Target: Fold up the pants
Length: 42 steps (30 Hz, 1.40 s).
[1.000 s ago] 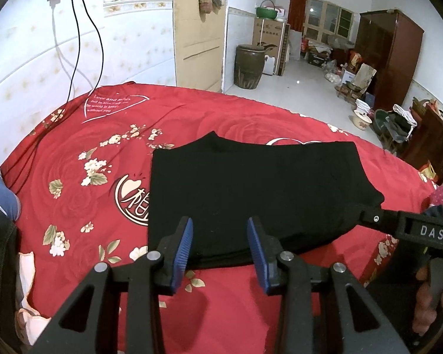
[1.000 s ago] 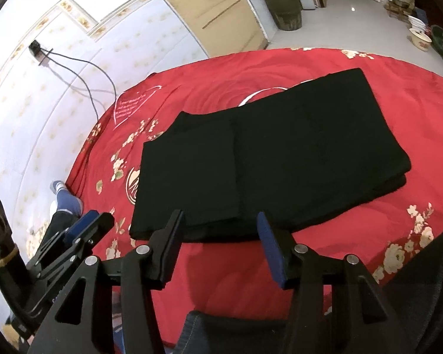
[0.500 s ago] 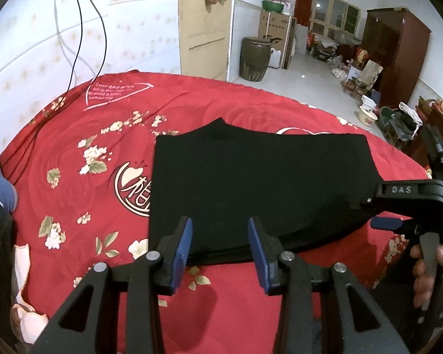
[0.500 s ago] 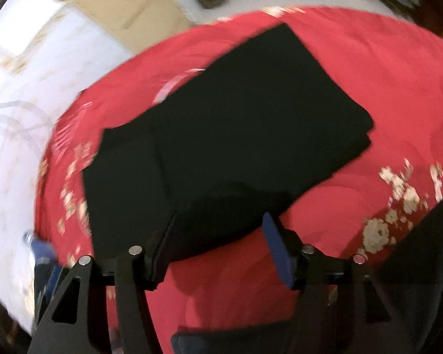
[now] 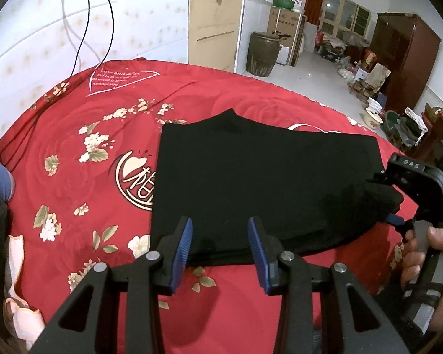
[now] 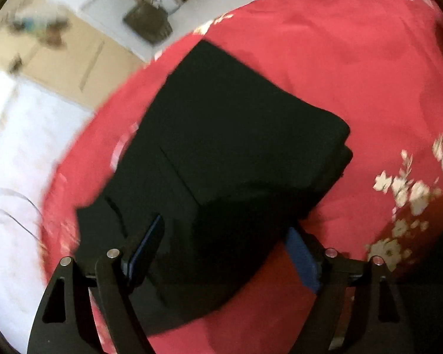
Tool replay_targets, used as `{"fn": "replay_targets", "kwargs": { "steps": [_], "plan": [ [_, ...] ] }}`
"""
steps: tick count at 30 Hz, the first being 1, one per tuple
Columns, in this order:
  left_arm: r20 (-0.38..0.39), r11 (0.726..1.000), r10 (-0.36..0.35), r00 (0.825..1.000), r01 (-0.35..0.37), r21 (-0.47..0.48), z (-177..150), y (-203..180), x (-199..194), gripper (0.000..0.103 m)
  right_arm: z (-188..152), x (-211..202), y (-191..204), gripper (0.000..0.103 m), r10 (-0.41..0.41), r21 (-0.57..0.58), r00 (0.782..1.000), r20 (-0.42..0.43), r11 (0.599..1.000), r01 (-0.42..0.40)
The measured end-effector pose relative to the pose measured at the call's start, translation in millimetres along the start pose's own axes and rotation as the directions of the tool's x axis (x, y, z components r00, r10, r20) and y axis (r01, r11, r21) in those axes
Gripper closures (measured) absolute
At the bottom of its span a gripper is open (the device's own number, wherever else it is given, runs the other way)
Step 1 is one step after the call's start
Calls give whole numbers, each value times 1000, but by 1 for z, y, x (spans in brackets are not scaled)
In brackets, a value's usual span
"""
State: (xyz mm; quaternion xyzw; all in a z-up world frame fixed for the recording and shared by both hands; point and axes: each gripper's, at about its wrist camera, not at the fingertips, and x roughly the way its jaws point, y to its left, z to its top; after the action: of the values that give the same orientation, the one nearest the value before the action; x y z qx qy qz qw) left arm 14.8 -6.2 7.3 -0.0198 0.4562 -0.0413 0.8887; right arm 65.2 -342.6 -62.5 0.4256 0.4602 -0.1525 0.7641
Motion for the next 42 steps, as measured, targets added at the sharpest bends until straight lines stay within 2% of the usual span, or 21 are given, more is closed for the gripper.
{"fn": "replay_targets", "kwargs": {
  "steps": [2,3,5,9,11,12,13,16,21,22,25,28,30,33,35,38,40,42],
  "plan": [
    [-4,1000,0,1000,0,0,0,0,1,61,0,-6,-3,32,16,8,999,41,1000,-17],
    [-5,1000,3,1000,-3,2,-1,0,2,61,-1,-6,-2,32,14,2,999,50,1000,-14],
    [-11,1000,2,1000,-2,0,-1,1,4,61,-4,4,-3,34,-38,-9,999,32,999,38],
    [-15,1000,7,1000,-7,-8,-3,4,5,61,-11,7,5,38,-104,-76,991,81,991,110],
    [-18,1000,9,1000,-10,-23,-3,8,5,61,-8,4,9,73,-136,-69,986,93,987,143],
    [-22,999,6,1000,-7,-33,-3,9,6,61,-6,1,5,82,-131,-47,987,93,990,136],
    [-28,999,2,1000,-3,-45,-4,12,7,61,-4,1,6,86,-128,-47,988,92,990,132],
    [-43,997,1,999,-4,-83,-5,19,11,61,2,6,-1,86,-117,-7,991,69,993,118],
    [-47,991,-5,999,-1,-135,-5,29,10,61,2,2,0,86,-94,-9,993,66,995,95],
    [-44,990,-7,999,0,-141,-4,31,10,61,2,-1,2,91,-88,-18,994,63,996,89],
    [-36,988,-4,999,-2,-151,-3,33,8,61,3,-16,14,94,-69,-78,993,95,994,77],
    [-26,985,2,1000,-6,-174,-2,39,5,61,-1,-39,45,96,-36,-211,988,150,975,67],
    [-22,981,9,1000,-13,-195,-2,45,4,61,-10,-52,75,97,-1,-360,982,191,930,71],
    [-14,972,23,1000,-26,-233,-2,60,0,61,-36,-63,125,98,71,-571,977,202,819,59],
    [-12,963,44,999,-46,-267,-3,73,-2,61,-58,-62,155,98,104,-683,975,198,728,61],
    [-17,936,67,998,-68,-344,-6,98,-3,61,-102,-56,183,98,139,-825,979,147,564,43],
    [-25,913,76,997,-79,-401,-9,113,-2,61,-133,-42,193,98,132,-895,988,81,445,14],
    [-29,893,77,997,-82,-442,-11,124,-1,61,-156,-22,195,98,96,-934,995,1,355,-34]
  ]
}}
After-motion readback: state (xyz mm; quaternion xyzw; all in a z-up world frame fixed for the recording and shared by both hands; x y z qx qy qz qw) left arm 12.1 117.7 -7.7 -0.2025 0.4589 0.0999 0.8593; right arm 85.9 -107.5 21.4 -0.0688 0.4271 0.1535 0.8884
